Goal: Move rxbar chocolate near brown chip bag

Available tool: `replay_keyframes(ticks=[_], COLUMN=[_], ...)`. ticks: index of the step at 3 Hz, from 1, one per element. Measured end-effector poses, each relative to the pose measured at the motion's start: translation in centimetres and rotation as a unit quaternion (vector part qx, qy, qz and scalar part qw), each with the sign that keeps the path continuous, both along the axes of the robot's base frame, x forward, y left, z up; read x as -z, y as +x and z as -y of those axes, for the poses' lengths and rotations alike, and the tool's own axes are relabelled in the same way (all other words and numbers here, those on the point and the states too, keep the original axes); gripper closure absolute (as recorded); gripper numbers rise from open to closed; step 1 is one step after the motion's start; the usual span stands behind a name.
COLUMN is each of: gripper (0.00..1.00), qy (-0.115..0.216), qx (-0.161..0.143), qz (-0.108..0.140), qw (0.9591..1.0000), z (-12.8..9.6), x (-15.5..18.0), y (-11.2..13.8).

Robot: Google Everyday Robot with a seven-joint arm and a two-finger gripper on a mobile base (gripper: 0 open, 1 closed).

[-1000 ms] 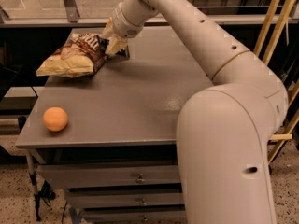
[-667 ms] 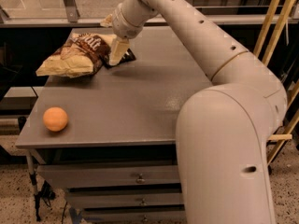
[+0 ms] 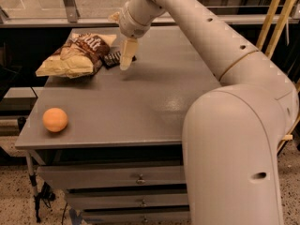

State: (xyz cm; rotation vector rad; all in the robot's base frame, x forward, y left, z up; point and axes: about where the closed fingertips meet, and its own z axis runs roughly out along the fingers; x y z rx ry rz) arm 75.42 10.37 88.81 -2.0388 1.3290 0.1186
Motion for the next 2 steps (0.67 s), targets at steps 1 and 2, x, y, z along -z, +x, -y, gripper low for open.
replay_keyframes(ticks=[1,2], gripper=[0.00,0.00], qy=[-0.012,-0.015], qx=[0.045,0.105], qz=[-0.013,-0.021], qw=[0.9988,0.9941], z=[5.0,11.1], x=[-0.7,-1.2], y=[-0.7,-1.6])
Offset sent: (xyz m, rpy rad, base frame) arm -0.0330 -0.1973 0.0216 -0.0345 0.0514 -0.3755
